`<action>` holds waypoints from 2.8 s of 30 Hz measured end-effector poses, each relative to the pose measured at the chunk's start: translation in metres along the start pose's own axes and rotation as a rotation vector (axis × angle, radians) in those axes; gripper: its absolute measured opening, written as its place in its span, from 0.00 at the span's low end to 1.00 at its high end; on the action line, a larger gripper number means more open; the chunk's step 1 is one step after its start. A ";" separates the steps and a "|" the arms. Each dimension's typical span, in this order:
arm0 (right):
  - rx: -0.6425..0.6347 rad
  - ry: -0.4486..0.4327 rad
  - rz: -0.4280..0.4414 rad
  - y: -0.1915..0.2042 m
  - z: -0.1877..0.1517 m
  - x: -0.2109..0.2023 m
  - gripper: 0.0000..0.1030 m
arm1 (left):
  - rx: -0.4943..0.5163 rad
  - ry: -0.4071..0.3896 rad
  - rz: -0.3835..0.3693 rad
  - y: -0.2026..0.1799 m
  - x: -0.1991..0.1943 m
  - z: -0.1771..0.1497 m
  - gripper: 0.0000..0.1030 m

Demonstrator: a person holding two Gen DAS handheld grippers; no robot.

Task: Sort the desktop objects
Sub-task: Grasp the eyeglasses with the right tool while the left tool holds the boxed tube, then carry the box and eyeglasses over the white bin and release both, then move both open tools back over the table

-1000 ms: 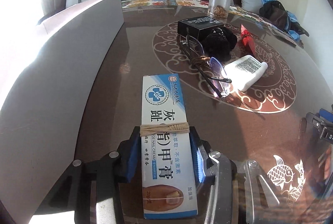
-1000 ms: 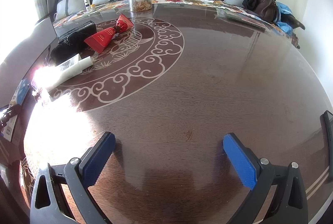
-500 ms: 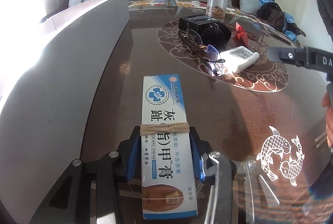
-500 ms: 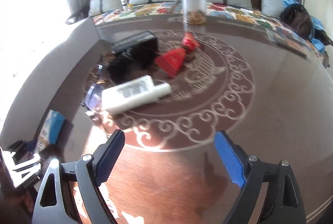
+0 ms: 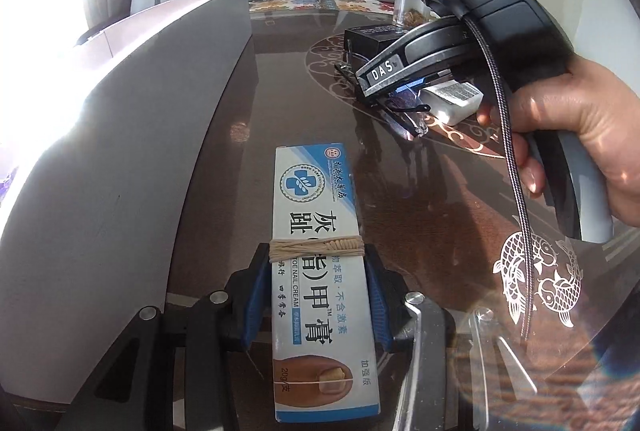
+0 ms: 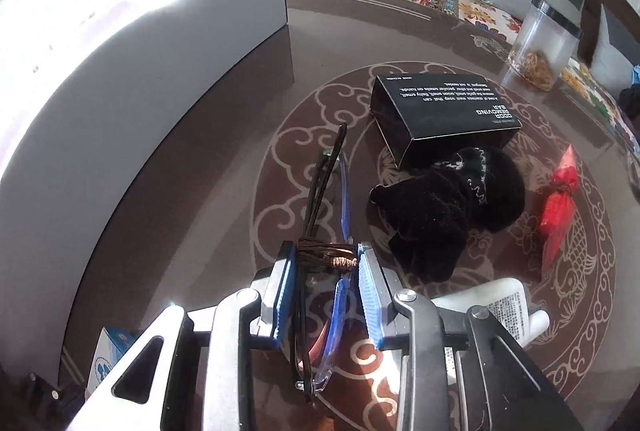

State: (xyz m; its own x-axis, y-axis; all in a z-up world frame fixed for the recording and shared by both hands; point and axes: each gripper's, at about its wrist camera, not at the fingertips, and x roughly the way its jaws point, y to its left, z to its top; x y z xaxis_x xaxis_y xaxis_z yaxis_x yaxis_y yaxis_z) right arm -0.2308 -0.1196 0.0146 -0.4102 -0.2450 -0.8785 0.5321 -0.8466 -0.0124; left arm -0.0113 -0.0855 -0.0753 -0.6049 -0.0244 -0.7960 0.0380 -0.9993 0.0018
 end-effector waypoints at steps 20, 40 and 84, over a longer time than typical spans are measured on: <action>0.173 -0.031 -0.084 -0.129 -0.201 -0.110 0.32 | 0.056 0.040 -0.028 -0.054 0.017 0.021 0.67; 0.098 -0.169 -0.075 -0.085 -0.134 -0.179 0.29 | -0.128 -0.140 -0.253 0.006 -0.075 0.052 0.42; 0.133 -0.226 -0.153 -0.055 -0.110 -0.107 0.91 | -0.070 -0.120 -0.206 0.021 -0.099 0.063 0.78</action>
State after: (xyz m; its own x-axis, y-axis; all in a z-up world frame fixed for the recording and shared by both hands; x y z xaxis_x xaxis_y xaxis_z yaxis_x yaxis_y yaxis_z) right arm -0.1347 0.0052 0.0562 -0.6401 -0.1961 -0.7428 0.3557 -0.9326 -0.0603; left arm -0.0005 -0.1055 0.0417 -0.6956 0.1718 -0.6976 -0.0432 -0.9792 -0.1980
